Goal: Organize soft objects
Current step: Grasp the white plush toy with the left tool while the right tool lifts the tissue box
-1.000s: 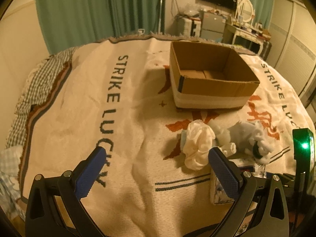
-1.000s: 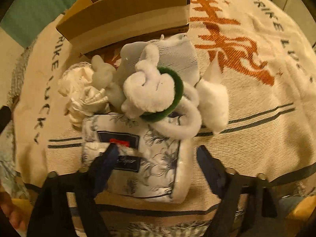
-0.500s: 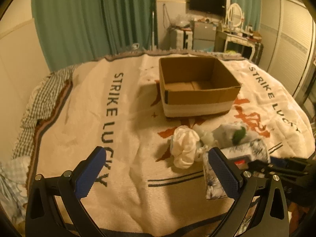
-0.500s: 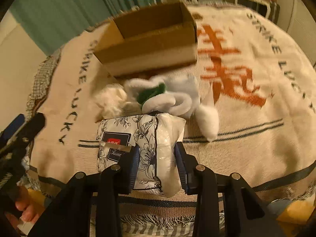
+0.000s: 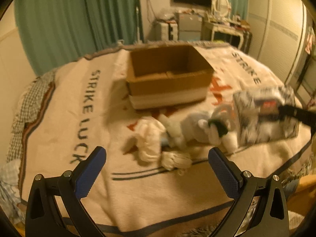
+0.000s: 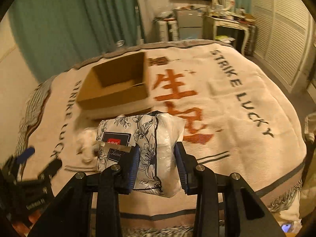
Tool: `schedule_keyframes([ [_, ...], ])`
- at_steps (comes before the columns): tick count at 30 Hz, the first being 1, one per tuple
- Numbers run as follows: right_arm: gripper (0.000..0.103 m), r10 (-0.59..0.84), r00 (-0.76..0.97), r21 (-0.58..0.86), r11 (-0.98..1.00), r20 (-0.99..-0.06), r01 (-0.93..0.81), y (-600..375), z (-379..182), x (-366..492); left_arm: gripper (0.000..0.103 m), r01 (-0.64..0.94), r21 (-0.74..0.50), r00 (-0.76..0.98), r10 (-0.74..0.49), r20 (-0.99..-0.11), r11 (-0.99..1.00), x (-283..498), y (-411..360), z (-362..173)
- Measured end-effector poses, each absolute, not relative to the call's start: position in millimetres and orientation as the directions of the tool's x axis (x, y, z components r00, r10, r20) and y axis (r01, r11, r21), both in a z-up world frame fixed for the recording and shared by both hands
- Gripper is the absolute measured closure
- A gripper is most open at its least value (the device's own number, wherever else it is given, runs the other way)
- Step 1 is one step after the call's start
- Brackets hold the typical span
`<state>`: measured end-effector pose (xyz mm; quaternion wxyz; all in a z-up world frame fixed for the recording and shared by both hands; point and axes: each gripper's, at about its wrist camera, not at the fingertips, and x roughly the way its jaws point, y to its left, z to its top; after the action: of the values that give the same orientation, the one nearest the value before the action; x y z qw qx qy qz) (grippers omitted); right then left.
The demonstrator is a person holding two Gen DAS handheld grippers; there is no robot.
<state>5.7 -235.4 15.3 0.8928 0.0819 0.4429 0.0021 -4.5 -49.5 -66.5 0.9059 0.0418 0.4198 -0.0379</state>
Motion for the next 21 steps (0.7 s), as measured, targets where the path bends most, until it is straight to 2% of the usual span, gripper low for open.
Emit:
schedule_keyframes([
  [8,0.068,-0.001,0.599,0.098,0.986,-0.801,0.132,-272,-4,21,0.001,0.16,-0.009,0.543,-0.096,-0.834,0.987,5,-92,-109],
  [14,0.068,0.013,0.569,0.127,0.979,-0.822,0.16,-291,-23,32,0.002,0.181,-0.047,0.481,-0.13,-0.867,0.982,3,-112,-130],
  [19,0.068,0.018,0.538,0.118,0.981,-0.843,0.152,-294,-38,35,0.013,0.195,-0.053,0.441,-0.136,-0.887,0.979,6,-127,-148],
  [20,0.068,0.015,0.534,0.111,0.982,-0.846,0.149,-294,-41,35,0.026,0.199,-0.053,0.436,-0.137,-0.89,0.979,7,-130,-153],
  [21,0.068,0.013,0.53,0.108,0.983,-0.848,0.149,-295,-43,34,0.032,0.203,-0.047,0.426,-0.132,-0.895,0.978,7,-133,-157],
])
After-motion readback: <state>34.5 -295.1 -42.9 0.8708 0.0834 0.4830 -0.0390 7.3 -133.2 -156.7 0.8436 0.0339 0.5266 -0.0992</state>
